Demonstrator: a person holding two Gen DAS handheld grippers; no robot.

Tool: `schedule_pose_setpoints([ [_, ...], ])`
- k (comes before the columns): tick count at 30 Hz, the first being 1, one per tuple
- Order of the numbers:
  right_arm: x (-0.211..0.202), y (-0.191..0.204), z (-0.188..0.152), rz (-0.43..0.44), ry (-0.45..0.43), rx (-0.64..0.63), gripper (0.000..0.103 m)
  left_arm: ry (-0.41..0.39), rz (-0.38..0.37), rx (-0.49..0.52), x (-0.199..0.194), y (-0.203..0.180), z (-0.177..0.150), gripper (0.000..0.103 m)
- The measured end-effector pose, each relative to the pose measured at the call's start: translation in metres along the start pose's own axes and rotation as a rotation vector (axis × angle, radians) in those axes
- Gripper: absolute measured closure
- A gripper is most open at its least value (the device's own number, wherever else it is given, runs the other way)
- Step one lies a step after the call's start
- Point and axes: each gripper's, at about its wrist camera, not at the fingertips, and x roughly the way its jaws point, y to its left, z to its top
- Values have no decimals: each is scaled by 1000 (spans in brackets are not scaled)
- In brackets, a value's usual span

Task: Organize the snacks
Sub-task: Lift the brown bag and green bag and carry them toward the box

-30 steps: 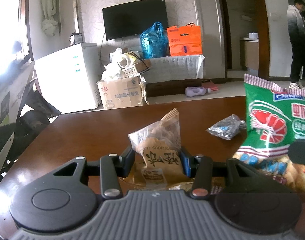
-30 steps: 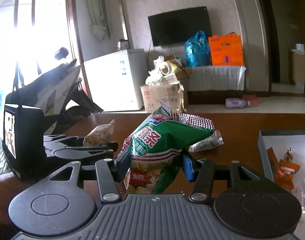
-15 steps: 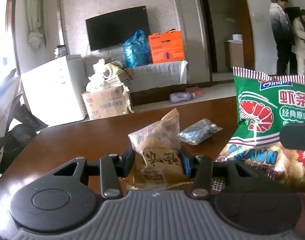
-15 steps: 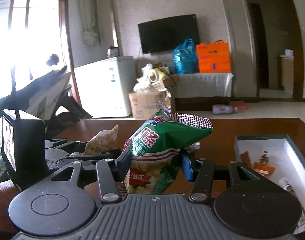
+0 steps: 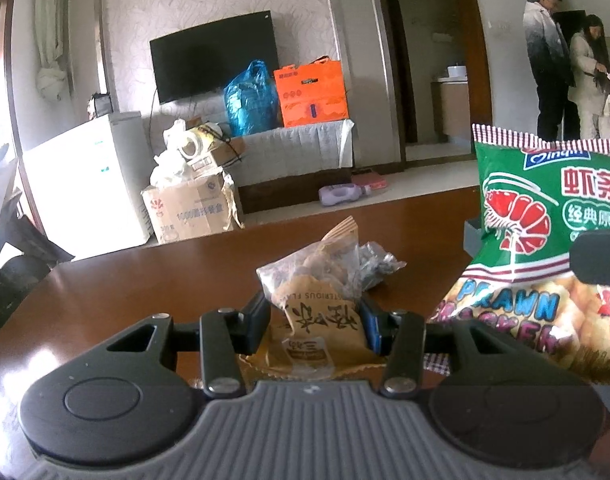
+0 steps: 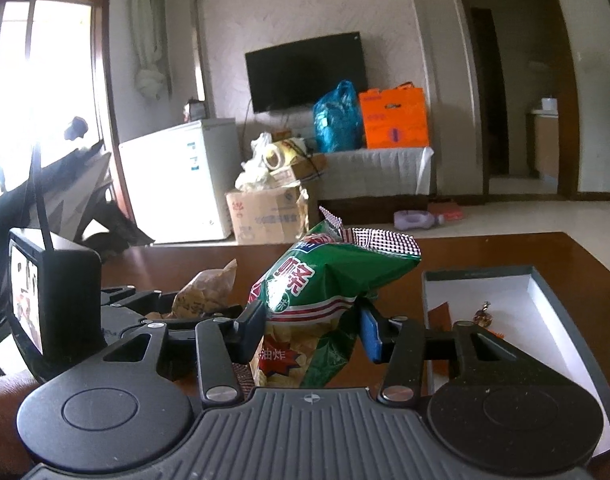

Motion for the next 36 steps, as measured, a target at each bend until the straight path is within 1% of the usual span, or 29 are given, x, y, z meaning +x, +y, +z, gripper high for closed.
schedule_pose_setpoints([
  [5,-7,-11,-1,-24,-13,18,55,-18,-11,27,6,-10,5,58],
  [7,-9,-16,-1,-32,-17,23,55,-17,-24,25,9,-13,7,58],
  [18,-22,-43,-3,-97,-38,59,56,-37,-105,41,18,-50,18,57],
  [27,-37,-62,-7,-136,-52,83,56,-52,-154,53,26,-77,24,57],
  [36,-43,-76,-8,-174,-64,94,57,-55,-191,64,41,-91,31,57],
])
